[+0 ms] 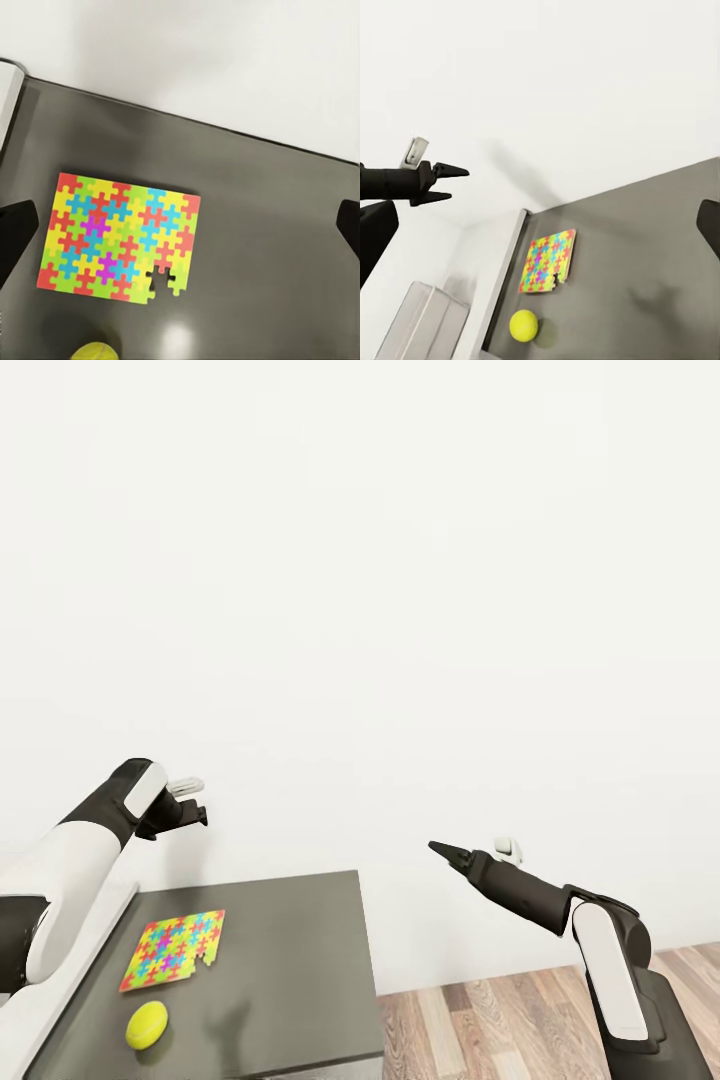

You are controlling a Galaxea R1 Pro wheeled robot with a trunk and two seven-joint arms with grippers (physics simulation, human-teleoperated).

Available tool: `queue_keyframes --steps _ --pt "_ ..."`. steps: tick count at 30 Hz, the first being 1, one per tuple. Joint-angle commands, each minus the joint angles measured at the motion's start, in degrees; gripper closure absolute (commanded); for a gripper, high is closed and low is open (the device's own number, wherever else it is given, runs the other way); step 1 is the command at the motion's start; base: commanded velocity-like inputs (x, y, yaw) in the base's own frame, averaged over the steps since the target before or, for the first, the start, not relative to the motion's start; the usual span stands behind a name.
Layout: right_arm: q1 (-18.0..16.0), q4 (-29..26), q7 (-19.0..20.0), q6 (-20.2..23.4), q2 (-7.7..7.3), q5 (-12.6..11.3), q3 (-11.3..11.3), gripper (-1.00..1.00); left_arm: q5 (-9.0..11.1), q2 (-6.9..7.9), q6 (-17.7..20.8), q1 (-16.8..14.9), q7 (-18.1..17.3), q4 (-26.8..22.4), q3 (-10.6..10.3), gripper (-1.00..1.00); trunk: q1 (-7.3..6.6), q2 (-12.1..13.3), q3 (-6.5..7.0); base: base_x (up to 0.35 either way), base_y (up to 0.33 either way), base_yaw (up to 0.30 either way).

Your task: Put all the toys in the child's room - the three board games (two on the bed and one on the table), the two jigsaw puzzles on the table, and the tennis ball on the table - inside the toy box on the table in the child's room.

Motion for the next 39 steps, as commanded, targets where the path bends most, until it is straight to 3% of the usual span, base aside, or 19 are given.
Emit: queue_keyframes --steps 1,22,39 --pt "-0.06 -0.03 0.58 0.24 0.01 0.52 -0.09 -1.00 0.60 0.07 0.14 -0.05 0.40 -0.06 -0.43 -1.00 -0.21 0.32 -0.02 0.000 0.000 0.000" --pt "-0.06 0.00 0.73 0.24 0.10 0.53 -0.09 -1.00 0.60 0.07 0.14 -0.05 0.39 -0.06 -0.46 -1.00 -4.82 8.75 1.79 0.000 0.000 0.000" --pt "-0.06 0.00 0.67 0.24 0.10 0.53 -0.01 -1.00 0.63 0.07 0.19 -0.05 0.39 -0.06 -0.41 -1.00 -8.12 14.77 4.31 0.000 0.000 0.000"
